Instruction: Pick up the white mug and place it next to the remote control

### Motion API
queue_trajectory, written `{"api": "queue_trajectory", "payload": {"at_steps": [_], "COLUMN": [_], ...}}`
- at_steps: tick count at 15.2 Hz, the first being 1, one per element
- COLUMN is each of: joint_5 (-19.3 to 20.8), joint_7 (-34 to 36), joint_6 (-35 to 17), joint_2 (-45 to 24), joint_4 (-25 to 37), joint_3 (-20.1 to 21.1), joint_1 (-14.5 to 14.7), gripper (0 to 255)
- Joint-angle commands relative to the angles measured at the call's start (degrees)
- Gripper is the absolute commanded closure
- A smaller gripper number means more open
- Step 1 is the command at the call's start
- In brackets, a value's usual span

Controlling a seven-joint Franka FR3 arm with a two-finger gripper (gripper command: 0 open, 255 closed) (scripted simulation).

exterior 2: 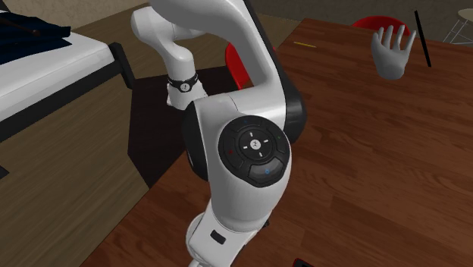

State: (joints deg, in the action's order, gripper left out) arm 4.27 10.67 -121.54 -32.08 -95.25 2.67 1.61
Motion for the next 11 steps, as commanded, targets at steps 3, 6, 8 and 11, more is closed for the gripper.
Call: {"api": "queue_trajectory", "payload": {"at_steps": [3,6,8,11], "joint_5": [-0.13,-0.23,-0.29,-0.38], "joint_7": [-0.10,-0.21,-0.28,-0.39], "joint_6": [2.16,3.93,5.14,6.98], "joint_2": [1.53,2.66,3.37,4.37], "joint_4": [0.64,1.28,1.78,2.64], "joint_3": [0.08,0.13,0.16,0.20], "joint_1": [0.00,-0.02,-0.03,-0.04], "gripper": [255,255,255,255]}}
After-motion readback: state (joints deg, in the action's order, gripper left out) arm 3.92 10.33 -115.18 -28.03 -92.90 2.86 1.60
